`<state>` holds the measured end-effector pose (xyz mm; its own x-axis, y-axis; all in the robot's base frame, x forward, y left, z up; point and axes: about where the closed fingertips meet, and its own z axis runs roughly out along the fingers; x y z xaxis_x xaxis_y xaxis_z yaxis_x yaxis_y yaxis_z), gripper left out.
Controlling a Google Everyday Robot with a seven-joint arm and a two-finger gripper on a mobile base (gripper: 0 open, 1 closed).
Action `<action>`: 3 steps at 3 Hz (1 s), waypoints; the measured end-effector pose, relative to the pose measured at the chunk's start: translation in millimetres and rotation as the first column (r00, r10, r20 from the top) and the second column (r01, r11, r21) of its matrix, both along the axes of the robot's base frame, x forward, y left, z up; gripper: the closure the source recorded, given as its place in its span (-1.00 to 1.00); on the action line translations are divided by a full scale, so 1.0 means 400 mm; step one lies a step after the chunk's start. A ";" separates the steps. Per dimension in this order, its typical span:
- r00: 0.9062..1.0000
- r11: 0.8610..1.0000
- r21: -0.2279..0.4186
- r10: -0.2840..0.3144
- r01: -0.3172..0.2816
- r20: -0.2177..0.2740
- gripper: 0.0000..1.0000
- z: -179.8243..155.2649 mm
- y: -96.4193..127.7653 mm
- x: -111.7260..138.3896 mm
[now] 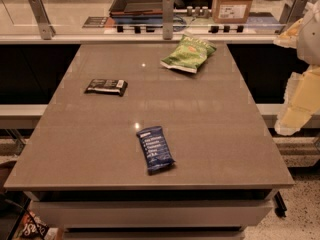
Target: Pick rxbar chocolate
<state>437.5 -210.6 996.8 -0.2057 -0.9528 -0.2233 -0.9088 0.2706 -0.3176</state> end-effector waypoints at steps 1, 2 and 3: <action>1.000 1.000 0.007 -0.002 0.002 0.018 -1.00 0.007 0.001 0.012; 0.998 0.999 0.052 -0.012 0.009 0.069 -1.00 0.021 0.000 0.057; 0.989 0.988 0.154 -0.024 0.000 0.149 -1.00 0.024 0.009 0.119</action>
Offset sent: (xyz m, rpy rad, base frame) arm 0.0562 -0.0025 0.0148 0.1308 -0.1455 -0.0254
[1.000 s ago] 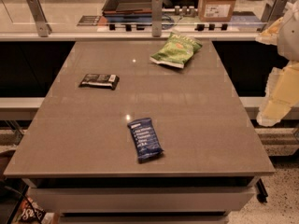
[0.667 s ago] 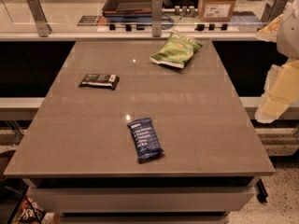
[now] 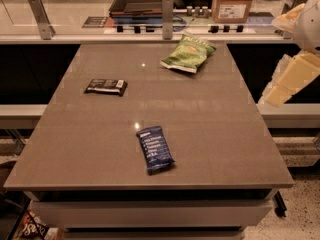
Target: Pick rxbar chocolate
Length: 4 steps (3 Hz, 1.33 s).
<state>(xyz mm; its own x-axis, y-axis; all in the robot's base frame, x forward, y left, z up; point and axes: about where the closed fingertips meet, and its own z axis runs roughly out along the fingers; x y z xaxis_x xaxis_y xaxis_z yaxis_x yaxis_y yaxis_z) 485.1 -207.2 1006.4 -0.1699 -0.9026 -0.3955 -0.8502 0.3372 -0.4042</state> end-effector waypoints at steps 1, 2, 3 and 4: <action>0.995 0.989 0.140 0.026 -0.039 0.095 -1.00 0.000 0.033 0.079; 0.984 0.953 0.279 0.075 -0.119 0.164 -1.00 -0.010 0.093 0.157; 0.973 0.903 0.380 0.135 -0.200 0.189 -1.00 -0.031 0.163 0.219; 0.964 0.847 0.463 0.203 -0.261 0.173 -1.00 -0.087 0.292 0.290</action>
Offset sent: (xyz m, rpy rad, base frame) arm 0.1019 0.0613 -0.0085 0.4918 -0.2215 0.1822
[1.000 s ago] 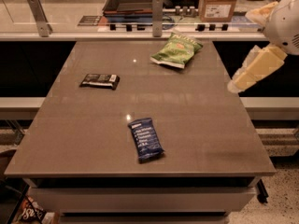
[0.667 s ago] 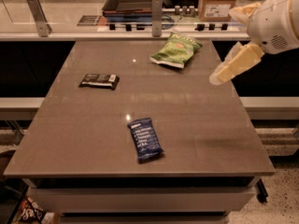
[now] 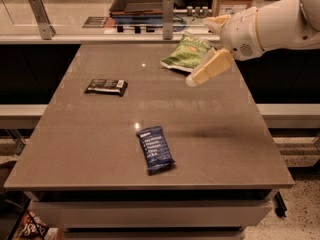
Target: Pick rxbar chocolate
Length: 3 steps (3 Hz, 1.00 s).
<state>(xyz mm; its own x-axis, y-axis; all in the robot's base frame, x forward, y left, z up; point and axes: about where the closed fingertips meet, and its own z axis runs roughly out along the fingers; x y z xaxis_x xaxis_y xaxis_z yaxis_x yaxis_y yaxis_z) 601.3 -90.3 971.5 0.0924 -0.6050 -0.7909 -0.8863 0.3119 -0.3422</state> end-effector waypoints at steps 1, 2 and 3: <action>1.000 1.000 0.000 0.000 0.000 0.000 -1.00 0.000 0.001 0.000; 1.000 1.000 -0.001 0.017 -0.017 -0.010 -1.00 -0.007 0.015 0.008; 0.997 0.997 0.034 0.074 -0.073 -0.031 -1.00 -0.060 0.072 0.050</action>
Offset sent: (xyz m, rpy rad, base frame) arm 0.0083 0.0089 -0.0068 -0.0014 0.0222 0.0308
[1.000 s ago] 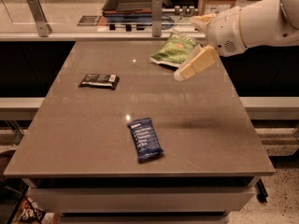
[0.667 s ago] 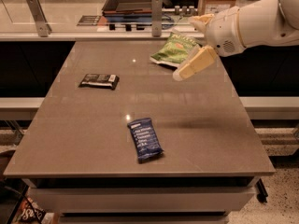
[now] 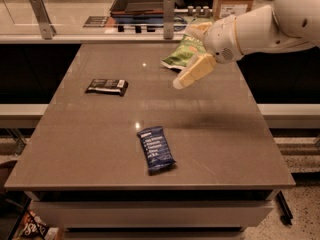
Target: Pick rxbar chocolate
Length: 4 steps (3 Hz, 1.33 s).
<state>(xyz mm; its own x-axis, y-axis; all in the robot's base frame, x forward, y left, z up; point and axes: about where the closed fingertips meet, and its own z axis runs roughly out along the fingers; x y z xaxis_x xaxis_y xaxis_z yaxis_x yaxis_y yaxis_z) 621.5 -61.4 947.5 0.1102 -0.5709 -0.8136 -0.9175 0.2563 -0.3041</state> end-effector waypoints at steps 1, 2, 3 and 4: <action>0.998 0.997 0.046 0.058 -0.057 -0.029 -1.00 -0.074 0.067 0.051; 0.995 0.994 0.067 0.091 -0.088 -0.039 -1.00 -0.129 0.131 0.095; 0.997 0.997 0.043 0.070 -0.069 -0.028 -1.00 -0.158 0.181 0.120; 0.998 0.998 0.020 0.055 -0.055 -0.018 -1.00 -0.180 0.229 0.136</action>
Offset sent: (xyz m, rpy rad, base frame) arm 0.0610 0.0776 -0.0760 0.0870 0.0497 0.1151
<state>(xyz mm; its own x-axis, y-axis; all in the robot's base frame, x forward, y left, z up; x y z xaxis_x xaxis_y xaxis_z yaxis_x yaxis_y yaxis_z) 675.9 30.0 875.5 0.1255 -0.5484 -0.8268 -0.9359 0.2110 -0.2820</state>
